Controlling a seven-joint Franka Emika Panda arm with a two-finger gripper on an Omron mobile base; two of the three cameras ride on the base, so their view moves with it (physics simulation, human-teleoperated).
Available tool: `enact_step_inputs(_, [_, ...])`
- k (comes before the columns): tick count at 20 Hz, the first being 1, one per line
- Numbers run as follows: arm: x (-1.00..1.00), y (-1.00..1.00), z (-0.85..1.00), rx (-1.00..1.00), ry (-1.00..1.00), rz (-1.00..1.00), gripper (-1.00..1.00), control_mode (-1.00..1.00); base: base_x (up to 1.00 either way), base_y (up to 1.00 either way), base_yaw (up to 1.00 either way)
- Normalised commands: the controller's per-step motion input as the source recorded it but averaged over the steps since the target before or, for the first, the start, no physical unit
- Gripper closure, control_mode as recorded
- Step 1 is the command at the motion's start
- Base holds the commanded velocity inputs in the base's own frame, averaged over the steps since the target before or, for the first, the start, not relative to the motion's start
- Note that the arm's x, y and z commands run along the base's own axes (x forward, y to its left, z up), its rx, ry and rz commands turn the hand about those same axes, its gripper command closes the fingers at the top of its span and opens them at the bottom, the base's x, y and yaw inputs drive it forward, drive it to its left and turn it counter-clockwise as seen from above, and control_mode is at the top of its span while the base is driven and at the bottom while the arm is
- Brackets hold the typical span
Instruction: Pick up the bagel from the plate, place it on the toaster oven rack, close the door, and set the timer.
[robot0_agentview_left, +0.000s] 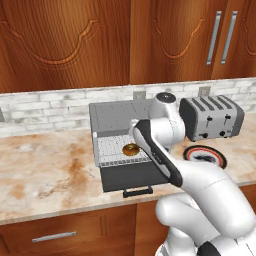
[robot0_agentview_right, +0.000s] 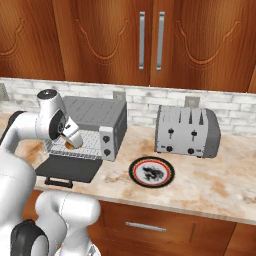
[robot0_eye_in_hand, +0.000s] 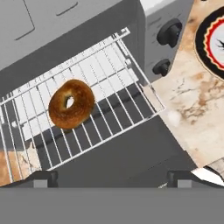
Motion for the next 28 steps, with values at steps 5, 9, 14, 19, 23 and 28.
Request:
enact_step_inputs(5, [-0.56, -0.01, -0.10, 0.00, -0.01, 0.20, -1.00, -1.00, 0.00, 0.00, 0.00])
enact_step_inputs(9, [-0.20, 0.04, -0.19, 0.00, 0.00, 0.25, -1.00, -1.00, 0.00, 0.00, 0.00])
enact_step_inputs(14, [-0.01, 0.44, -0.07, -0.17, 0.08, 0.21, -1.00, -1.00, 0.00, 0.00, 0.00])
enact_step_inputs(19, [0.00, 0.28, -0.07, -0.13, 0.21, 0.21, -1.00, -1.00, 0.00, 0.00, 0.00])
enact_step_inputs(23, [0.04, 0.02, -0.21, -0.06, 0.11, 0.04, -1.00, -1.00, 0.00, 0.00, 0.00])
enact_step_inputs(28, [0.05, 0.00, -0.26, 0.01, 0.01, 0.00, -1.00, -1.00, 0.00, 0.00, 0.00])
